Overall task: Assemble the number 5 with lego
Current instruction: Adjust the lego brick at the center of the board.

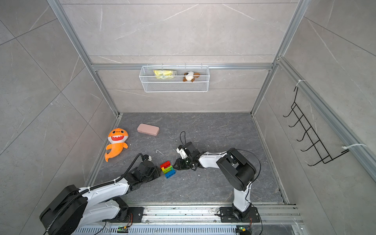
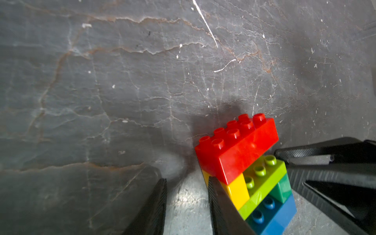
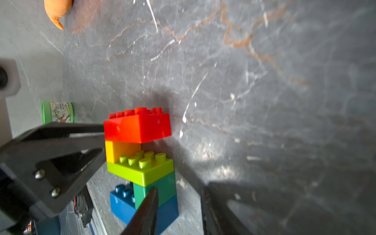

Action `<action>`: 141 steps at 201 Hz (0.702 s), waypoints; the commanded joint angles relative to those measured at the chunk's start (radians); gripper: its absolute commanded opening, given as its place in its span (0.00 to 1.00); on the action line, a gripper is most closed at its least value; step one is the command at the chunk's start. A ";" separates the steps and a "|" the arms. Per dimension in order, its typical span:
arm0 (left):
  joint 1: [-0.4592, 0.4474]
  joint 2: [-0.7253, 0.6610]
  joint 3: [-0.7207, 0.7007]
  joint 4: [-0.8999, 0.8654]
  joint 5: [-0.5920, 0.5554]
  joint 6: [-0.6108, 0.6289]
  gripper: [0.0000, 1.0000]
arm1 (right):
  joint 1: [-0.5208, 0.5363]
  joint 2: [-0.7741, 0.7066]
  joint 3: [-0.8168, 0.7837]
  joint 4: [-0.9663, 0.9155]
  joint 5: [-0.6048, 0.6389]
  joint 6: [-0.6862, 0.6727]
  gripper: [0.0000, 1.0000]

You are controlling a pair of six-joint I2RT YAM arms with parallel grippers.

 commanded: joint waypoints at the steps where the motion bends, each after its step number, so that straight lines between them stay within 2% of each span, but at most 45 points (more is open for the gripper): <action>1: 0.010 0.043 0.018 -0.017 -0.017 0.040 0.38 | 0.013 -0.043 -0.045 0.060 0.013 0.044 0.38; 141: 0.020 0.191 0.135 0.044 0.039 0.124 0.37 | 0.005 -0.205 -0.178 0.058 0.130 0.056 0.38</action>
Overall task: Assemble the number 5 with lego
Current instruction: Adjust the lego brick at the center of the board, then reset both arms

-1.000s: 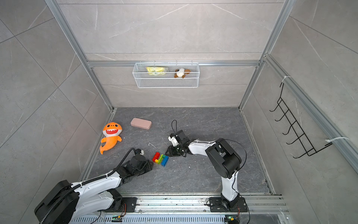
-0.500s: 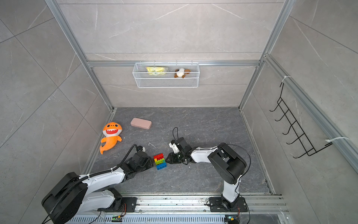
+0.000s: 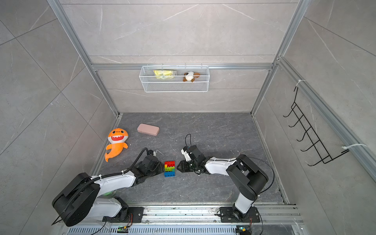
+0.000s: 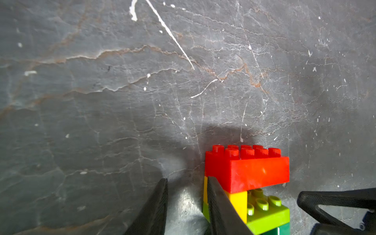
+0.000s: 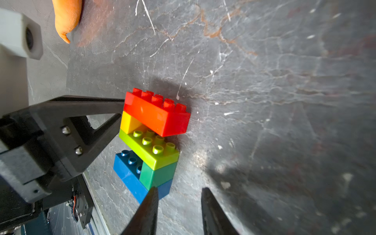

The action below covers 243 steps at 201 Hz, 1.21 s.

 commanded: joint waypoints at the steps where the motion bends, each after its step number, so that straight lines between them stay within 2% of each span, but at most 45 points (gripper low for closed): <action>1: 0.009 0.025 0.027 -0.007 0.025 0.038 0.37 | -0.003 -0.037 -0.026 0.007 0.030 0.013 0.38; 69: 0.019 0.027 0.039 -0.015 0.043 0.050 0.38 | -0.006 -0.089 -0.045 -0.023 0.054 0.004 0.38; 102: 0.036 -0.074 0.033 -0.111 0.018 0.057 0.43 | -0.006 -0.135 -0.032 -0.086 0.089 -0.021 0.43; 131: 0.064 -0.211 0.020 -0.219 -0.014 0.079 0.51 | -0.009 -0.179 -0.011 -0.155 0.131 -0.049 0.50; 161: 0.136 -0.353 0.022 -0.341 -0.011 0.129 0.63 | -0.014 -0.231 0.012 -0.226 0.198 -0.086 0.58; 187: 0.212 -0.438 0.051 -0.449 -0.007 0.179 0.86 | -0.029 -0.279 0.040 -0.310 0.283 -0.130 0.65; 207: 0.249 -0.443 0.076 -0.485 -0.028 0.189 0.99 | -0.052 -0.322 0.047 -0.351 0.366 -0.151 0.75; 211: 0.254 -0.436 0.080 -0.484 -0.032 0.191 1.00 | -0.058 -0.331 0.050 -0.360 0.385 -0.154 0.78; 213: 0.256 -0.431 0.084 -0.482 -0.036 0.192 1.00 | -0.062 -0.336 0.052 -0.365 0.393 -0.157 0.93; 215: 0.260 -0.425 0.087 -0.483 -0.040 0.191 1.00 | -0.064 -0.342 0.053 -0.370 0.401 -0.161 0.98; 243: 0.316 -0.323 0.156 -0.496 -0.114 0.218 1.00 | -0.117 -0.383 0.071 -0.413 0.544 -0.201 0.99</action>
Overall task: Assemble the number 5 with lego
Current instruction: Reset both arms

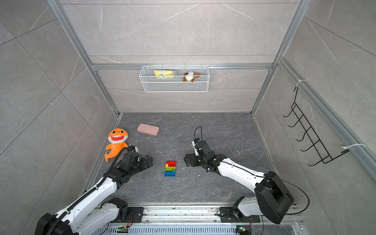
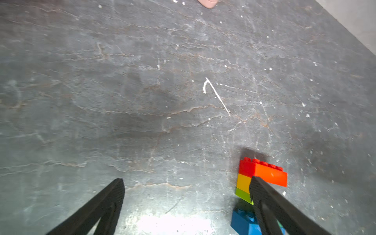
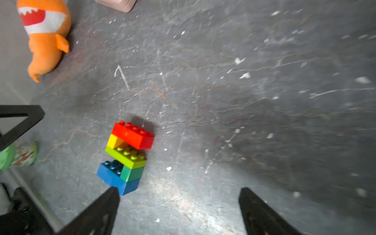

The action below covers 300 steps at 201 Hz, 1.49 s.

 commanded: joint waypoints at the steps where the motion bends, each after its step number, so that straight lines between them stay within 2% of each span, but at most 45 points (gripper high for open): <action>1: 0.042 0.067 0.077 -0.041 -0.078 0.060 1.00 | -0.041 -0.041 0.042 -0.086 0.176 -0.057 1.00; 32: 0.074 0.190 0.123 0.033 -0.297 0.102 1.00 | -0.117 -0.031 0.057 -0.100 0.421 -0.083 1.00; 43: 0.077 0.221 0.114 0.119 -0.375 0.172 1.00 | -0.147 -0.028 0.040 -0.069 0.505 -0.087 1.00; 59: 0.156 0.244 0.129 0.195 -0.353 0.212 1.00 | -0.186 -0.022 -0.009 0.028 0.590 -0.132 1.00; 78: 0.198 0.267 0.127 0.343 -0.463 0.337 1.00 | -0.207 -0.029 -0.083 0.175 0.685 -0.216 1.00; 93: 0.270 0.319 0.154 0.355 -0.465 0.383 1.00 | -0.219 -0.021 -0.142 0.310 0.760 -0.302 1.00; 106: 0.317 0.388 0.146 0.413 -0.442 0.391 1.00 | -0.241 -0.011 -0.146 0.339 0.788 -0.318 1.00; 132: 0.329 0.488 0.060 0.670 -0.446 0.464 0.95 | -0.278 0.053 -0.206 0.553 0.815 -0.426 1.00; 138: 0.326 0.485 0.064 0.650 -0.428 0.479 0.92 | -0.289 0.075 -0.218 0.587 0.828 -0.445 1.00; 149: 0.327 0.474 0.015 0.777 -0.397 0.553 0.91 | -0.310 0.128 -0.253 0.685 0.845 -0.462 1.00; 161: 0.328 0.462 -0.074 0.959 -0.379 0.586 0.92 | -0.321 0.171 -0.290 0.839 0.831 -0.510 1.00; 169: 0.332 0.491 -0.133 1.132 -0.339 0.628 0.92 | -0.334 0.183 -0.323 0.923 0.745 -0.514 1.00; 173: 0.331 0.490 -0.133 1.119 -0.323 0.636 0.92 | -0.346 0.192 -0.328 0.937 0.710 -0.512 1.00; 179: 0.330 0.479 -0.125 1.069 -0.233 0.647 0.91 | -0.359 0.195 -0.327 0.939 0.696 -0.509 1.00; 198: 0.351 0.487 -0.180 1.166 -0.160 0.642 0.92 | -0.405 0.155 -0.368 0.951 0.560 -0.484 1.00; 210: 0.352 0.573 -0.229 1.389 -0.165 0.678 0.93 | -0.451 0.134 -0.416 1.008 0.460 -0.467 1.00; 216: 0.342 0.559 -0.211 1.316 -0.173 0.672 0.99 | -0.468 0.129 -0.433 1.028 0.423 -0.459 1.00; 223: 0.355 0.522 -0.187 1.201 -0.141 0.644 1.00 | -0.484 0.126 -0.438 1.026 0.374 -0.454 1.00; 232: 0.361 0.549 -0.196 1.280 -0.147 0.656 1.00 | -0.500 0.154 -0.451 1.052 0.323 -0.450 1.00; 240: 0.360 0.542 -0.198 1.262 -0.148 0.655 1.00 | -0.507 0.216 -0.483 1.232 0.319 -0.475 1.00; 249: 0.360 0.530 -0.197 1.240 -0.145 0.652 1.00 | -0.508 0.165 -0.459 1.075 0.310 -0.448 1.00; 260: 0.357 0.542 -0.198 1.263 -0.153 0.659 1.00 | -0.508 0.201 -0.475 1.185 0.318 -0.469 1.00; 271: 0.355 0.533 -0.193 1.234 -0.147 0.653 1.00 | -0.508 0.172 -0.464 1.101 0.314 -0.456 1.00; 282: 0.356 0.540 -0.195 1.253 -0.152 0.657 1.00 | -0.508 0.195 -0.474 1.171 0.317 -0.466 1.00; 300: 0.355 0.538 -0.194 1.248 -0.151 0.656 1.00 | -0.504 0.184 -0.479 1.156 0.306 -0.469 1.00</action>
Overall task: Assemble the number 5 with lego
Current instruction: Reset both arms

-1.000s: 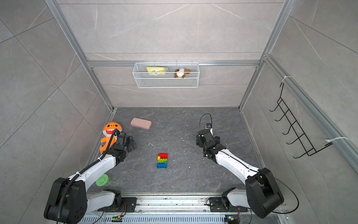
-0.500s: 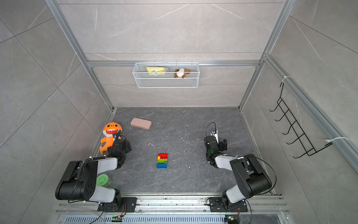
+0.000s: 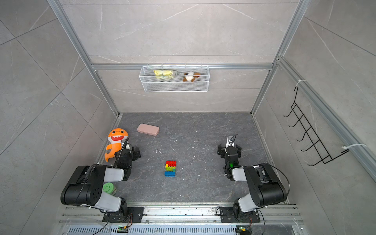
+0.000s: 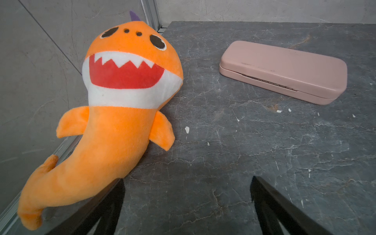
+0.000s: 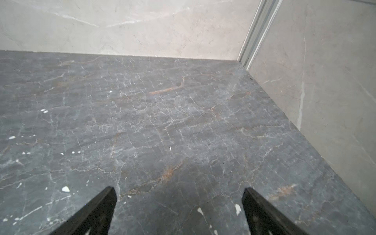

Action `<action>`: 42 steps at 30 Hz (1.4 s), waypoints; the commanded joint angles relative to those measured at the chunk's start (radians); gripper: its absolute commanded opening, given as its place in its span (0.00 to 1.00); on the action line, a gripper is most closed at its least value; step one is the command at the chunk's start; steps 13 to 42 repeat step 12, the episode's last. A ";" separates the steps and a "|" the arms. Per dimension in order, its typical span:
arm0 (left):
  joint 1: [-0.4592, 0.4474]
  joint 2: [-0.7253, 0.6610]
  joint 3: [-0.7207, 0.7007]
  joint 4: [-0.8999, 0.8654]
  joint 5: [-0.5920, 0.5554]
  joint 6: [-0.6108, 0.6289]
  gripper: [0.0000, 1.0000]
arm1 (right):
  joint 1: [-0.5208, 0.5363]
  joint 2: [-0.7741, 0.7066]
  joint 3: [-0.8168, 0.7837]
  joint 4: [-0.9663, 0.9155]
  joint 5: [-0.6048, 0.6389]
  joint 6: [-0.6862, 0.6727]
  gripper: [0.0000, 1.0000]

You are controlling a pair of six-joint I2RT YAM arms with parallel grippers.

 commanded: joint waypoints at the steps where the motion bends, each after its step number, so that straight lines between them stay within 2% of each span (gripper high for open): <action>1: 0.004 -0.006 0.011 0.074 0.017 0.022 1.00 | 0.001 0.007 -0.018 0.067 -0.044 -0.009 1.00; 3: 0.004 -0.009 0.013 0.066 0.020 0.019 1.00 | 0.001 0.007 -0.010 0.053 -0.128 -0.038 1.00; 7: 0.003 -0.008 0.011 0.070 0.018 0.021 1.00 | -0.014 0.004 0.002 0.018 -0.162 -0.028 1.00; 11: 0.001 -0.010 0.011 0.070 0.017 0.019 1.00 | -0.008 0.005 -0.022 0.069 -0.154 -0.043 1.00; 42: 0.001 -0.009 0.011 0.071 0.019 0.020 1.00 | -0.009 0.006 -0.016 0.064 -0.158 -0.042 1.00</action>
